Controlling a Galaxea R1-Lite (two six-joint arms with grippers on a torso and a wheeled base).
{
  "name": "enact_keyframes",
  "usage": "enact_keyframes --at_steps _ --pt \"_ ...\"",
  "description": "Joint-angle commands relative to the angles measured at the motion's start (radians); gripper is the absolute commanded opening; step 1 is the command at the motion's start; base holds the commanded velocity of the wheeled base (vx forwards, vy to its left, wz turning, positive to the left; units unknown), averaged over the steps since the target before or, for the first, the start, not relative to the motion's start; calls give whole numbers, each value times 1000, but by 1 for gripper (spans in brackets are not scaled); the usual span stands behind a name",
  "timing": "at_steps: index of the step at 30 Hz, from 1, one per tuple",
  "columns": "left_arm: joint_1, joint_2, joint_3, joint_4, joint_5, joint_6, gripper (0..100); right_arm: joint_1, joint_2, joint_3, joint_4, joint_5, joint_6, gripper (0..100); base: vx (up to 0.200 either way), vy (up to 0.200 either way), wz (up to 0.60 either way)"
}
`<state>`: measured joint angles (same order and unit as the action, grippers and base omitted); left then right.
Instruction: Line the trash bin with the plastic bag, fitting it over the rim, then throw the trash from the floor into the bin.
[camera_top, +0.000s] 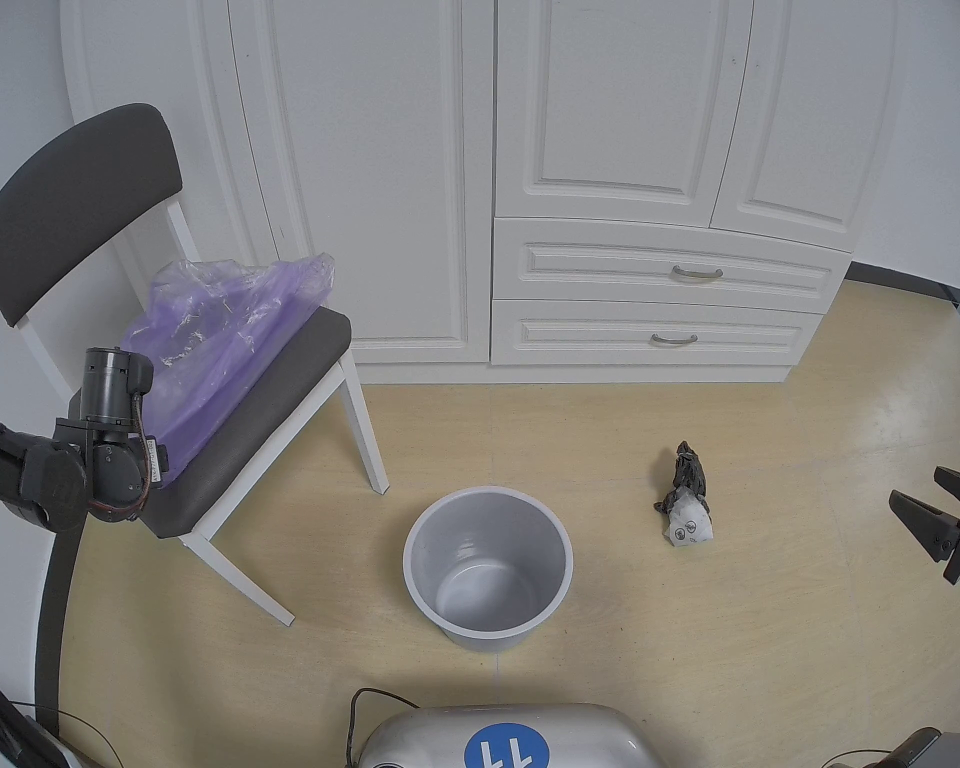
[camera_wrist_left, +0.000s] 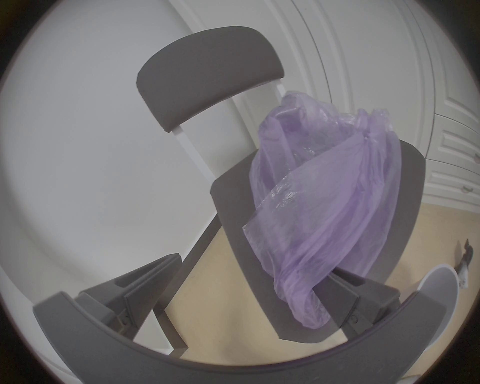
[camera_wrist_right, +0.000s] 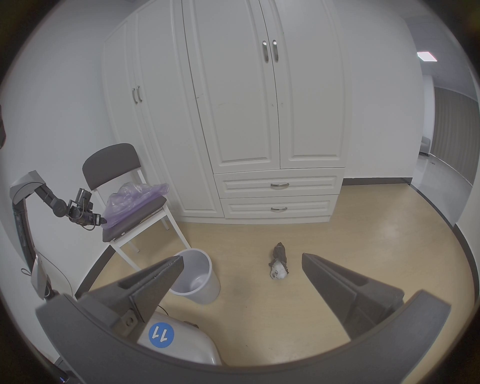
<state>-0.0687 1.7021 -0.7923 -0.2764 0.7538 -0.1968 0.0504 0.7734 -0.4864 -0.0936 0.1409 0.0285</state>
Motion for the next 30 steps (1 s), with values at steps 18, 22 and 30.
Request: enact_keyframes --at_steps 18,22,30 --pt "92 -199 -80 -1 -2 163 100 0 -14 -18 -1 51 39 100 0 0 0" --pt "101 -242 -80 -1 -2 178 100 0 -16 -18 -1 63 41 100 0 0 0" --pt "135 -239 -8 -107 -79 171 0 0 -13 25 0 66 41 100 0 0 0"
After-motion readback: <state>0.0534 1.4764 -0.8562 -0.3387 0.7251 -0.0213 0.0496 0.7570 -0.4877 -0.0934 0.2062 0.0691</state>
